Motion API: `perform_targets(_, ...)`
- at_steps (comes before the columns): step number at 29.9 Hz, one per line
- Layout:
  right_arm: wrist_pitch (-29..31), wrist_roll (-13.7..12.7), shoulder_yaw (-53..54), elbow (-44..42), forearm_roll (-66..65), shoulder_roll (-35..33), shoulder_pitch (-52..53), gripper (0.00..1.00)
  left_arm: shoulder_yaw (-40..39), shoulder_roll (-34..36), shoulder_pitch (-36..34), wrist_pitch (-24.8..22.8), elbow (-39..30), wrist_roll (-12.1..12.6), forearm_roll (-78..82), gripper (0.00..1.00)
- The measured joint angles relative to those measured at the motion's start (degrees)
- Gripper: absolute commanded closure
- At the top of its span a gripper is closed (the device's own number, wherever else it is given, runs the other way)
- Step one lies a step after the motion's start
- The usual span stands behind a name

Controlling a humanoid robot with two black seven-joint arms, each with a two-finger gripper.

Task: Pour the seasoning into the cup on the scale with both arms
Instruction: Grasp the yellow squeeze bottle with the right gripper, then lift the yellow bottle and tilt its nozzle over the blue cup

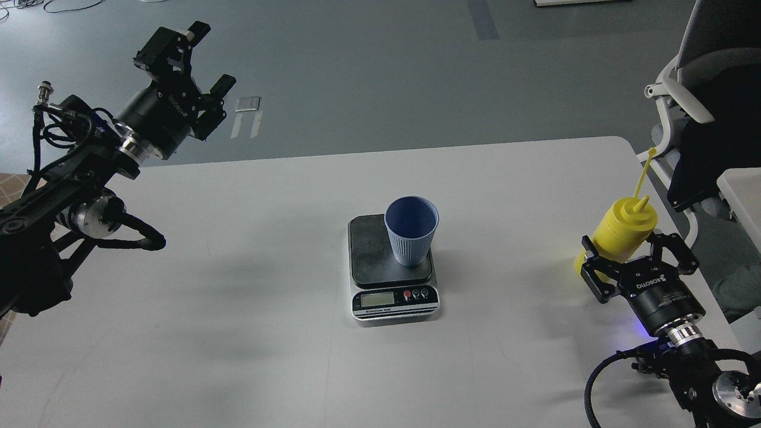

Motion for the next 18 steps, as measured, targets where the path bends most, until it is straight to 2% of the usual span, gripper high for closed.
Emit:
perform_targets(2, 0.0, 0.0, 0.0, 0.3, -1.0, 0.0, -0.1, 0.33, 0.0, 0.0, 0.0, 0.0, 0.0, 0.0, 0.0, 0.02)
perform_targets(3, 0.0, 0.0, 0.0, 0.3, -1.7, 0.0, -0.2, 0.45, 0.0, 0.0, 0.0, 0.0, 0.0, 0.0, 0.0, 0.02)
perform_targets(4, 0.0, 0.1, 0.0, 0.4, -2.4, 0.0, -0.2, 0.64, 0.0, 0.0, 0.0, 0.0, 0.0, 0.0, 0.0, 0.02)
perform_targets(5, 0.0, 0.2, 0.1, 0.4, -3.4, 0.0, -0.3, 0.74, 0.0, 0.0, 0.0, 0.0, 0.0, 0.0, 0.0, 0.01)
perform_targets(6, 0.0, 0.8, 0.2, 0.5, -4.6, 0.0, -0.3, 0.92, 0.0, 0.0, 0.0, 0.0, 0.0, 0.0, 0.0, 0.02)
perform_targets(7, 0.0, 1.5, 0.4, 0.5, -5.7, 0.0, -0.3, 0.98, 0.0, 0.0, 0.0, 0.0, 0.0, 0.0, 0.0, 0.02)
perform_targets(12, 0.1, 6.8, 0.9, 0.4, -13.4, 0.0, -0.3, 1.00, 0.0, 0.0, 0.0, 0.0, 0.0, 0.0, 0.1, 0.01)
perform_targets(18, 0.1, 8.1, 1.2, 0.7, -18.8, 0.0, 0.3, 1.00, -0.1, 0.0, 0.0, 0.0, 0.0, 0.0, 0.1, 0.02)
